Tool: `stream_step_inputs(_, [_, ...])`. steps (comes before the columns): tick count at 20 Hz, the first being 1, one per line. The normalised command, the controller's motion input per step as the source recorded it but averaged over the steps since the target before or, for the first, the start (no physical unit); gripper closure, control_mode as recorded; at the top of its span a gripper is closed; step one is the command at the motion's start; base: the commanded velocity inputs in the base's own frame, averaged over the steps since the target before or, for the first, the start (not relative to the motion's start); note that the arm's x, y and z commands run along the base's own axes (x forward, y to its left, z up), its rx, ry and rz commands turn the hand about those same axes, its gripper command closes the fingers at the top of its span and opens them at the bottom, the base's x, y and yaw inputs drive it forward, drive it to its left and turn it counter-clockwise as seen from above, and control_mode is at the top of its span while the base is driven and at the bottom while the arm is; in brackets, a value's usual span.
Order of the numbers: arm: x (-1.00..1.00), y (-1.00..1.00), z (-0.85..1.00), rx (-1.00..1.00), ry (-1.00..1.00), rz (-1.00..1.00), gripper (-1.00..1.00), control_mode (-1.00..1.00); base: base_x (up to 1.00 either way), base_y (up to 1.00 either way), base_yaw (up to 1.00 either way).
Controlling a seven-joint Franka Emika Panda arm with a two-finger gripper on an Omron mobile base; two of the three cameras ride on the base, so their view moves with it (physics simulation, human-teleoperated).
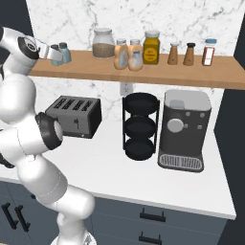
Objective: Put the shaker and condiment bottle from the counter next to their counterparts in the cabinet.
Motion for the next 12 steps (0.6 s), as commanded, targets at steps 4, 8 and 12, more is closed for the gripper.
stream_step_inputs(4, [0.01,0.0,-0.04,0.0,0.0,0.0,-1.0,-1.0,0.0,0.0,0.0])
stream_step_inputs(8, [0.0,0.0,0.0,0.0,0.0,0.0,-1.0,-1.0,0.0,0.0,0.0])
stream_step_inputs(12, [-0.17,0.0,0.17,0.06,-0.09,0.0,-1.0,-1.0,0.0,0.0,0.0])
